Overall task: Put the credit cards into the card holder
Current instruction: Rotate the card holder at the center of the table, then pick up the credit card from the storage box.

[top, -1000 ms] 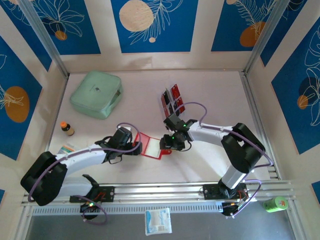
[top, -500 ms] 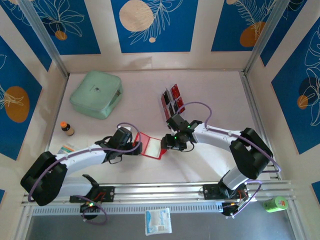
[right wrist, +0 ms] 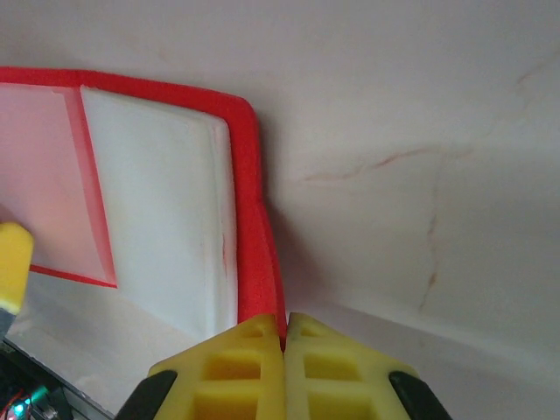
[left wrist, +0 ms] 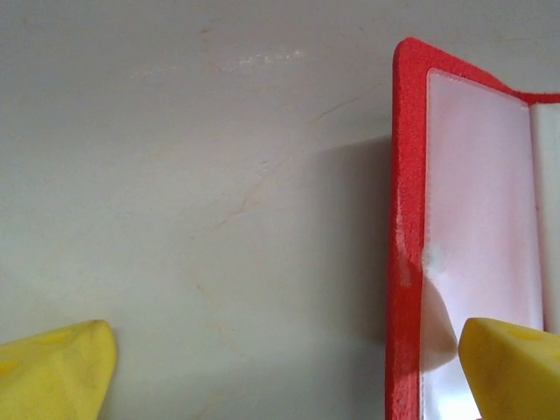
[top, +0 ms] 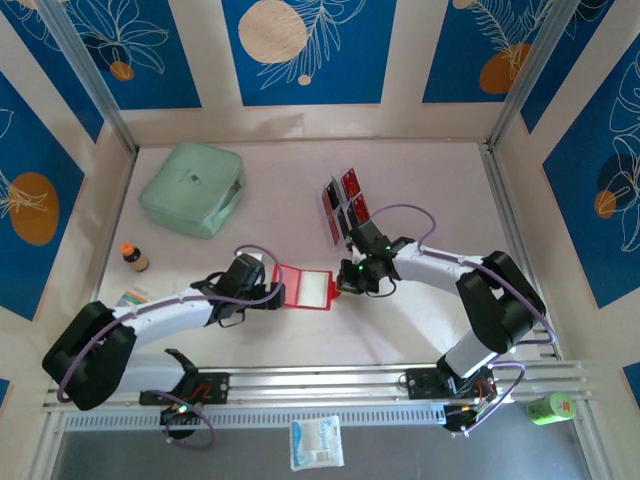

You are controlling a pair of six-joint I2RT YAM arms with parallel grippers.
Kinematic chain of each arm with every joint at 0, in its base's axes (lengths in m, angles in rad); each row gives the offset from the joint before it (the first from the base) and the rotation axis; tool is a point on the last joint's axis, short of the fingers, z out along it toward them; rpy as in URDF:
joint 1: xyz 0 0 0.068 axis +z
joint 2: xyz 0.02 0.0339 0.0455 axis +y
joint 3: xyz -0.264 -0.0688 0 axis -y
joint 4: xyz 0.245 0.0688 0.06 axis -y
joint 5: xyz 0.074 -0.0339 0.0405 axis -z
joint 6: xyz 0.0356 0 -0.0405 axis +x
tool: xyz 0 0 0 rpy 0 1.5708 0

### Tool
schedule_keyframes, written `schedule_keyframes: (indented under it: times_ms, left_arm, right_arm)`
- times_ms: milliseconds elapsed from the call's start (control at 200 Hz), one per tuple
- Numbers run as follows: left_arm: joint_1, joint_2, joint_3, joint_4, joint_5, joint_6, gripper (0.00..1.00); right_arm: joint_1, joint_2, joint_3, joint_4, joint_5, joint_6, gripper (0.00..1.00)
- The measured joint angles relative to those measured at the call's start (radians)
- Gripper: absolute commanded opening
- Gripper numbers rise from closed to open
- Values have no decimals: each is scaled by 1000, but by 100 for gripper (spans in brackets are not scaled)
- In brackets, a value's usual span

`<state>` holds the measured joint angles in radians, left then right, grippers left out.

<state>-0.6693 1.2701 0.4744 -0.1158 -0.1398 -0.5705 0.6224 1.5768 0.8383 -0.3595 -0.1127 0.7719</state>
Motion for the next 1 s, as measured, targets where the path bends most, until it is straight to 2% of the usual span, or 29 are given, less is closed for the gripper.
schedule_keyframes:
  times_ms: [115,370,575,735,1000]
  left_arm:
    - [0,13,7,2,-4,0,100]
    - [0,23,9,4,-14,0,100]
    - [0,29,10,7,-19,0,100]
    - [0,29,10,6,-19,0,100]
    - [0,29,10,7,-19,-5,100]
  right_arm:
    - [-16,0,8,-3,-11,-15,15]
    - [-67,-6,155,-113,-13,-97,27]
    - [-143,14,456,-242,57,-202,30]
    - [-151,120,700,-339,129,-286,29]
    - [-146,320,906,-505,266,-380,27]
